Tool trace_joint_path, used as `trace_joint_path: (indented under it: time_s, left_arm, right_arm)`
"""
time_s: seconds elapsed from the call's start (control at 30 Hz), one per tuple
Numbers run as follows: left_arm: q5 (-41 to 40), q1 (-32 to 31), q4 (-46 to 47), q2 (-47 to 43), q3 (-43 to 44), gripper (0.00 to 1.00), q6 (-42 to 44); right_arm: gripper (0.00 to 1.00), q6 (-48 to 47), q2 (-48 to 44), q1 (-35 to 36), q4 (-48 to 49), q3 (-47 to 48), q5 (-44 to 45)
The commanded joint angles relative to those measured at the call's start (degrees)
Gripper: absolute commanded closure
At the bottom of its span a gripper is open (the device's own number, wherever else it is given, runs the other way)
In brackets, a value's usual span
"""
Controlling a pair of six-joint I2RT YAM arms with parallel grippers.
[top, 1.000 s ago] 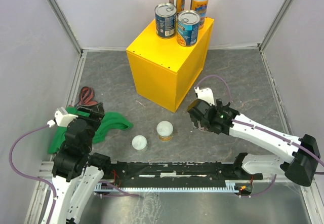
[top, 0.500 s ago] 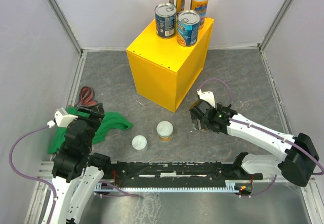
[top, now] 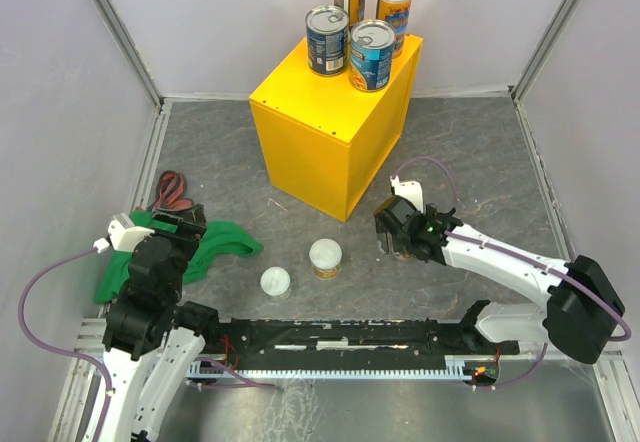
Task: Place and organize the canned foods onto the counter
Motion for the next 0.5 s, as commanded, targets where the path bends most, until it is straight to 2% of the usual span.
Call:
trace_joint_path:
  time_s: [0.0,0.27,0.47]
  left_arm:
    - [-1.1,-0.2,0.9,-0.2,0.1,0.16,-0.4]
    - [-1.2,-0.2,1.0,0.1,-0.2,0.16,-0.4]
    - [-1.3,-0.2,1.3,0.2,-0.5,0.16,-0.3]
  right_arm:
    - [0.00,0.9,0.4,-0.9,4.7,-0.8,0.5]
    - [0.00,0.7,1.2,-1.8,7.1,-2.2,0.0]
    - [0.06,0.3,1.2,-2.0,8.0,-3.1,0.1]
